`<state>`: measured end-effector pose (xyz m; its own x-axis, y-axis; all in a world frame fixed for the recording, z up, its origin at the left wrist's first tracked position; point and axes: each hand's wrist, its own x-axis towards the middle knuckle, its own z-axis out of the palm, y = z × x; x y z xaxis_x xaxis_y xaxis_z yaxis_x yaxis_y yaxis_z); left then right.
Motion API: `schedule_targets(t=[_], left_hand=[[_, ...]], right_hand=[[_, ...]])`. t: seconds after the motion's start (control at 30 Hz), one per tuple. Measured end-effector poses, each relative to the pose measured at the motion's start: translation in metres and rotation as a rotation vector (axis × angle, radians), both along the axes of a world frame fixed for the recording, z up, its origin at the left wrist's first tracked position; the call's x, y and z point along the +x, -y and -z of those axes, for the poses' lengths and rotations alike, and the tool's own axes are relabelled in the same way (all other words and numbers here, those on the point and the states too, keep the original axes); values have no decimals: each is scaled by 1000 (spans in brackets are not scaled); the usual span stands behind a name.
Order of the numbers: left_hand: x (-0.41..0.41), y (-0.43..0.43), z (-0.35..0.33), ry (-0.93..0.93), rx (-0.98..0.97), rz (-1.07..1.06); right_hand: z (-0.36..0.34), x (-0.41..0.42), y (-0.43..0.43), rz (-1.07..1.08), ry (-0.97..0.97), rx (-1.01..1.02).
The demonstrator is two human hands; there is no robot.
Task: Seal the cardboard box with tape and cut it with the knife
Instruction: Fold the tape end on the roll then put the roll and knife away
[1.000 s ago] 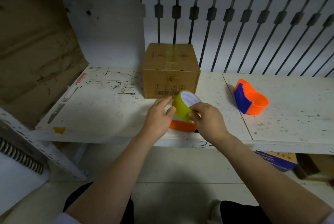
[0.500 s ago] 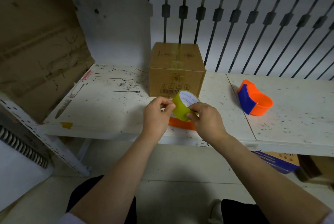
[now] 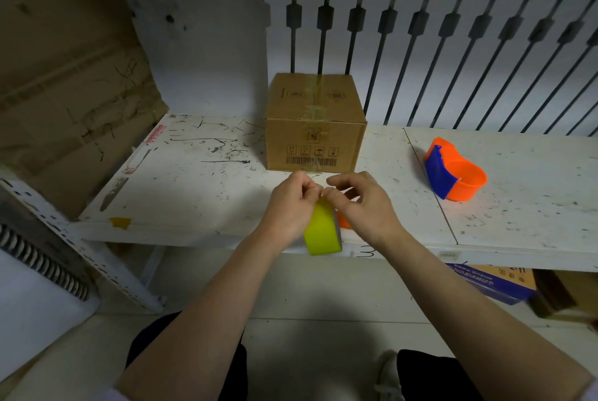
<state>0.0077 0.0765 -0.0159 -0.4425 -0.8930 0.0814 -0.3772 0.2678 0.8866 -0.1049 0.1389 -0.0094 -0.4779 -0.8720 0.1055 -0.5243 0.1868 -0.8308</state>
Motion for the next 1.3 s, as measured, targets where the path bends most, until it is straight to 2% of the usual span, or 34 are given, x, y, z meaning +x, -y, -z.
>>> schedule_targets(t=[0.07, 0.17, 0.37, 0.43, 0.6, 0.7, 0.93, 1.3], left_hand=[[1, -2, -3, 49, -47, 38], [3, -3, -5, 137, -124, 64], [8, -2, -3, 186, -166, 77], [10, -2, -2, 138, -115, 61], [20, 2, -3, -86, 106, -40], [23, 2, -5, -189, 203, -20], [29, -7, -1, -269, 111, -20], [25, -10, -2, -213, -12, -117]], right_hand=[[-4, 2, 1, -53, 105, 9], [-3, 2, 3, -73, 160, 8], [4, 2, 3, -69, 49, 51], [5, 3, 4, -49, 53, 60], [4, 3, 2, -41, 266, 48], [2, 4, 2, -27, 313, 43], [2, 7, 6, 25, 360, 31], [4, 9, 4, -8, 384, 0]])
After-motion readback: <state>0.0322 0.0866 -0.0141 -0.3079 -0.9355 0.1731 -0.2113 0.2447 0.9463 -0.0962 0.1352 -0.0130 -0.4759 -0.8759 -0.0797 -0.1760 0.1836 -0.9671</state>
